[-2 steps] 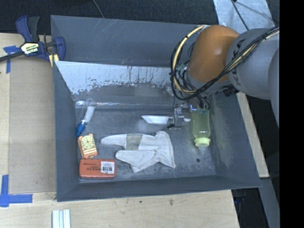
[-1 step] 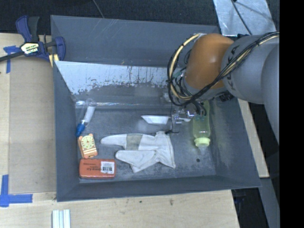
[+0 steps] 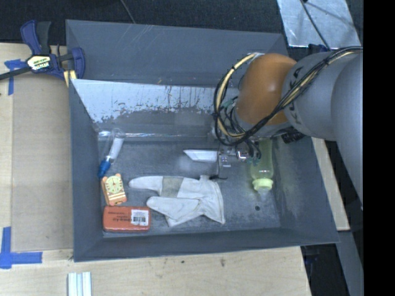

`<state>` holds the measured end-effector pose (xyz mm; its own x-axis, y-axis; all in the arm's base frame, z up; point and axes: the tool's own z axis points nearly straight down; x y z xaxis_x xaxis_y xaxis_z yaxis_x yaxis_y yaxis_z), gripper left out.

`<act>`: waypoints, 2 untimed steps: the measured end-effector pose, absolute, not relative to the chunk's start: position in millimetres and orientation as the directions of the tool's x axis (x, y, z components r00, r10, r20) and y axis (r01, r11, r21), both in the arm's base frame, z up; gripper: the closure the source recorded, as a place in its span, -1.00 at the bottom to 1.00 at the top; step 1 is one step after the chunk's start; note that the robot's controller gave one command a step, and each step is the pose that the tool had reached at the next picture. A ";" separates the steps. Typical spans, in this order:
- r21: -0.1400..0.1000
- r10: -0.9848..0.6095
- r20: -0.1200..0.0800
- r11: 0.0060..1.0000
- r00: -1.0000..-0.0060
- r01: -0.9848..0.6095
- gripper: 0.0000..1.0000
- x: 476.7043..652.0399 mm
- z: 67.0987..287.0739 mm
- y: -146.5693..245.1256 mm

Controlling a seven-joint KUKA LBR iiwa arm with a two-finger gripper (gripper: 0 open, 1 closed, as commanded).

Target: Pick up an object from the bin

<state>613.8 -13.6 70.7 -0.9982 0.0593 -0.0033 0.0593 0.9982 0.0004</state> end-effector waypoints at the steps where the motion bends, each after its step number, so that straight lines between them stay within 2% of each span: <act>1: 0.000 0.168 -0.002 0.986 -0.986 0.168 1.00 606.2 70.5 -3.9; 2: 0.000 0.168 -0.002 0.986 -0.986 0.168 1.00 606.2 70.5 -3.9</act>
Offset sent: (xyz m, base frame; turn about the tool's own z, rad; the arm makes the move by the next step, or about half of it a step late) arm 0.0000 0.0000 0.0000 0.0000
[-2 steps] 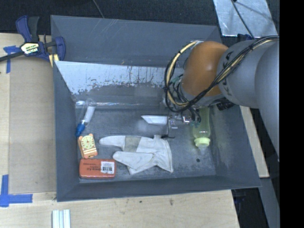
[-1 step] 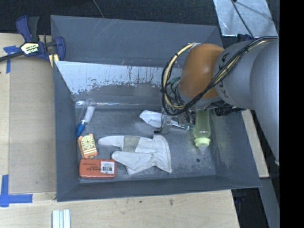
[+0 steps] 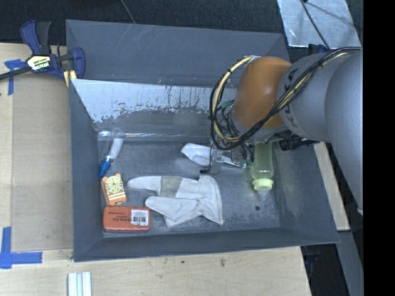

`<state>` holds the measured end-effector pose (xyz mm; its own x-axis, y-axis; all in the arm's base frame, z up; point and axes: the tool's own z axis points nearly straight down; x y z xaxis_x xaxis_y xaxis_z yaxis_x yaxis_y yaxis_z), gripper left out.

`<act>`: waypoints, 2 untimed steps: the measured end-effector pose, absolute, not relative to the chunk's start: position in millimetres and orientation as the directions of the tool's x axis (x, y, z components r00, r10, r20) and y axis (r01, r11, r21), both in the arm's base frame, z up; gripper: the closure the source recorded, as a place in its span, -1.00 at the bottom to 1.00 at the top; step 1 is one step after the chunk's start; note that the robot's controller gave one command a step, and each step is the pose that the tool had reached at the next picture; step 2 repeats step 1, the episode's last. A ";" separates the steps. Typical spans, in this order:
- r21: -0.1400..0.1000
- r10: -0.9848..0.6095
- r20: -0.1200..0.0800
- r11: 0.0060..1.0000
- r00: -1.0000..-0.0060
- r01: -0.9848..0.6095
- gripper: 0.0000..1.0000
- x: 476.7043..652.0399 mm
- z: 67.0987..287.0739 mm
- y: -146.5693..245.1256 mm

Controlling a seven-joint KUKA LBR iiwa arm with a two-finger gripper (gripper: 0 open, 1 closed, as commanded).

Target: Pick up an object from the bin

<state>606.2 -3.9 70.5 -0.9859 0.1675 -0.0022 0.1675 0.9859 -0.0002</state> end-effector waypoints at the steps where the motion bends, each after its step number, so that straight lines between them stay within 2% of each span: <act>1: 0.000 0.150 -0.003 0.989 -0.989 0.150 1.00 598.4 171.0 -1.7; 2: 0.000 0.150 -0.003 0.989 -0.989 0.150 1.00 598.4 171.0 -1.7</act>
Offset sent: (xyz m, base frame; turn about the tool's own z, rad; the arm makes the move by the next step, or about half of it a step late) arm 0.0000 0.0000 0.0000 0.0000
